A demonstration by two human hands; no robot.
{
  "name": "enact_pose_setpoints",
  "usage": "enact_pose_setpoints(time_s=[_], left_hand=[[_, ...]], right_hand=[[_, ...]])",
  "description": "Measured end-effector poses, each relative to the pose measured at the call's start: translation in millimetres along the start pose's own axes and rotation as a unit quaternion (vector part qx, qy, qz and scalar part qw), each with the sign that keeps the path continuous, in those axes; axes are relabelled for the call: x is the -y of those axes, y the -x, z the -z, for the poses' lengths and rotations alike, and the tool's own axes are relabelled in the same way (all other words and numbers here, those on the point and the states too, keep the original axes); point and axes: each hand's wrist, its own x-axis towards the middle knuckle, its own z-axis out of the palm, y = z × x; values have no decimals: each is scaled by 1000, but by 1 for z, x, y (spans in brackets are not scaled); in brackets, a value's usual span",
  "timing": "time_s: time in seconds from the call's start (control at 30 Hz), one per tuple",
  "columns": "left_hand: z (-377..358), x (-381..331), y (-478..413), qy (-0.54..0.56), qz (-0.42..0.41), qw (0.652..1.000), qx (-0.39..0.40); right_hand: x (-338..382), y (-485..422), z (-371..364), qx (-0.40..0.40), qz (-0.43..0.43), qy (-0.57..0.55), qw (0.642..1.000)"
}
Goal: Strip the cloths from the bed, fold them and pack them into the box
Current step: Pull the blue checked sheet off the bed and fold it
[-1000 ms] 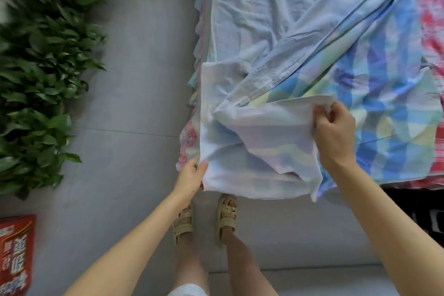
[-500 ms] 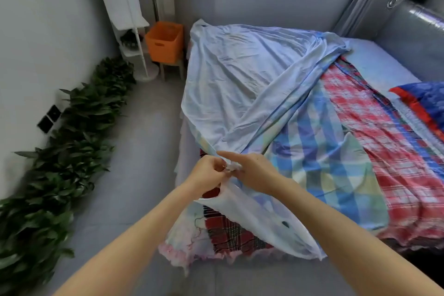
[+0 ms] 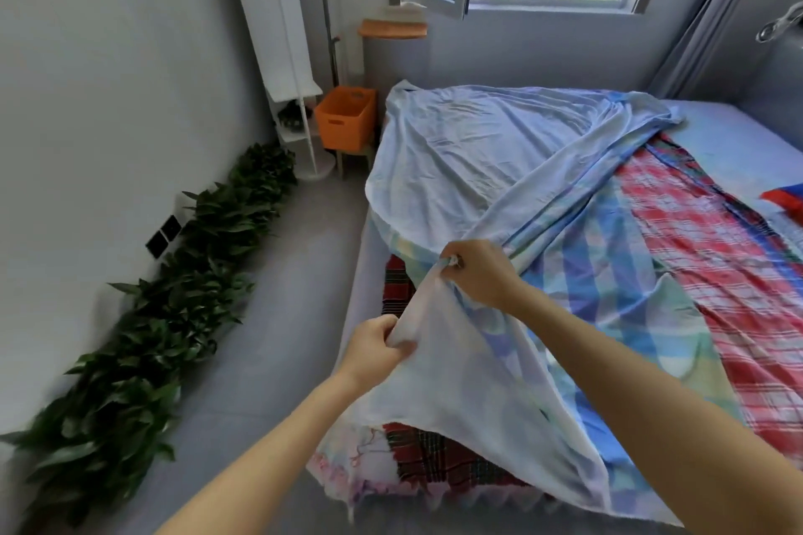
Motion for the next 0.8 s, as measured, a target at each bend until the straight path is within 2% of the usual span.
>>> enact_pose_setpoints(time_s=[0.1,0.23,0.33,0.43,0.5,0.53,0.63,0.67,0.73,0.8], left_hand=[[16,9,6,35,40,999,-14],[42,-6,1,142,66,988,2],[51,-29,-10,177,77,981,5],[51,-50,-19,174,84,981,13],[50,-59,-23,146,75,986,12],[49,-63,-24,147,73,986,13],[47,-70,-28,178,64,981,33],[47,-72,-29,180,62,981,39],[50,-69,-32,190,79,977,45],[59,-62,-34,195,116,973,38]], right_hand=[[-5,-21,23,-53,-58,-13,997],[-6,-49,36,-110,-105,-32,988],[-4,-53,35,-131,-165,-133,969],[-10,-47,53,-197,-222,-261,919],[-10,-34,67,-270,-213,-304,888],[-5,-24,68,-284,-186,-298,892],[27,12,46,-253,-75,-227,937],[36,20,38,-253,-50,-217,941],[37,23,45,-288,-52,-240,925],[16,11,80,-360,-99,-286,883]])
